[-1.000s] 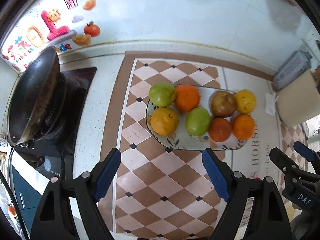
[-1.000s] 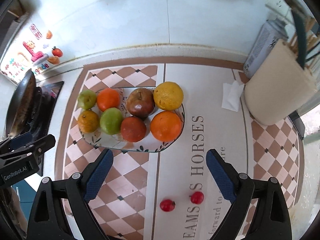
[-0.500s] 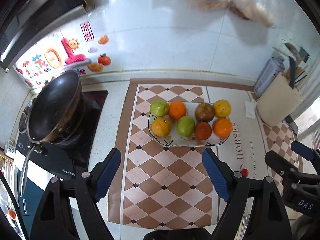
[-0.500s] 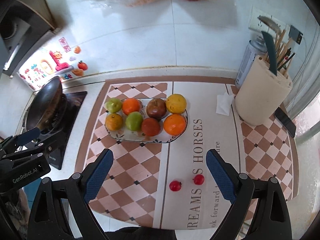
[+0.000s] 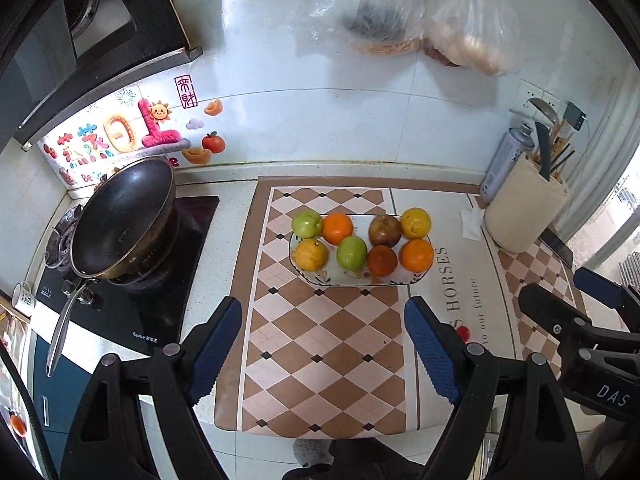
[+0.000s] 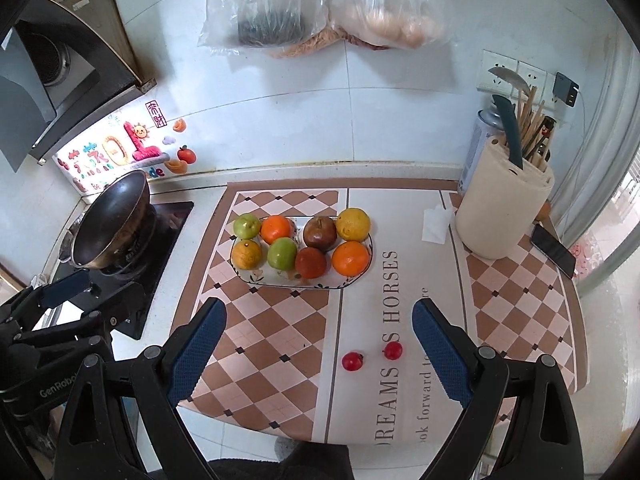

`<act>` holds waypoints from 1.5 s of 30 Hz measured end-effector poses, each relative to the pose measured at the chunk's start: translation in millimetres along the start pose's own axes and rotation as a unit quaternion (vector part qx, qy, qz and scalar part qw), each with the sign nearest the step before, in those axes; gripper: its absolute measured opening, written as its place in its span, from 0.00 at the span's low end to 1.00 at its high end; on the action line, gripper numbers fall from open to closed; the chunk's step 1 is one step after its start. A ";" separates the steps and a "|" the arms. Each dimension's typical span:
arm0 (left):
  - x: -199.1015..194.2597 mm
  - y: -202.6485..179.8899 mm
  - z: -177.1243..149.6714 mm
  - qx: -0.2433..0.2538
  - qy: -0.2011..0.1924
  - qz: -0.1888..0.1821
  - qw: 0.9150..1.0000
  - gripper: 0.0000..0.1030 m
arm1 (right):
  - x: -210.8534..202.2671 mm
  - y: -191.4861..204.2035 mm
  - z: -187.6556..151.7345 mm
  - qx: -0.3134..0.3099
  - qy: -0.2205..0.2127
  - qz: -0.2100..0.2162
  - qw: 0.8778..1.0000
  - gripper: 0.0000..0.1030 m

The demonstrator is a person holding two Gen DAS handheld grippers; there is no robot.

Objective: Organize fruits
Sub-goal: 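Lift both open grippers away from the plate, then grasp a cherry tomato with the right gripper while the left grasps the other tomato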

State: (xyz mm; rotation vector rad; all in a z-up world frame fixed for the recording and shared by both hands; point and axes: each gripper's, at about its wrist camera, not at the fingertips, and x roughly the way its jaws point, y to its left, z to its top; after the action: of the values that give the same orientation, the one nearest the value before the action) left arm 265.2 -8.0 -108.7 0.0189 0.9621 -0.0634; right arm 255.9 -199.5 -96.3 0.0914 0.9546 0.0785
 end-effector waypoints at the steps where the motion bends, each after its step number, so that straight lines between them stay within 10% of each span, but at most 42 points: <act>1: -1.0 -1.0 -0.6 0.002 -0.002 0.001 1.000 0.81 | -0.5 -0.6 -0.8 0.000 0.000 -0.002 1.000 0.94; 13: 3.4 -3.8 0.8 0.000 0.004 -0.003 1.000 0.81 | 7.3 -19.9 5.0 0.023 0.001 0.015 1.000 0.94; 15: 12.9 -4.0 4.3 -0.001 0.013 -0.001 1.000 0.97 | 16.1 -34.1 6.0 0.041 0.007 0.025 0.999 0.94; 21: 62.9 -11.8 7.6 0.014 0.038 0.037 0.998 0.98 | 81.2 -90.0 -2.6 0.089 0.058 0.014 0.994 0.93; 30: 188.1 -62.2 -23.7 0.078 0.177 0.036 0.980 0.98 | 216.4 -142.1 -64.6 0.143 0.187 0.013 0.972 0.47; 45: 262.4 -130.8 -54.7 0.134 0.279 -0.029 0.950 0.98 | 240.9 -153.0 -94.9 0.141 0.198 -0.010 0.970 0.28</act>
State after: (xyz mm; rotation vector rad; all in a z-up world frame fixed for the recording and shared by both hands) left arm 361.8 -148.1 -353.6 0.2717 1.5162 -0.2535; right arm 321.1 -321.5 -363.3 0.3379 1.3632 -0.0614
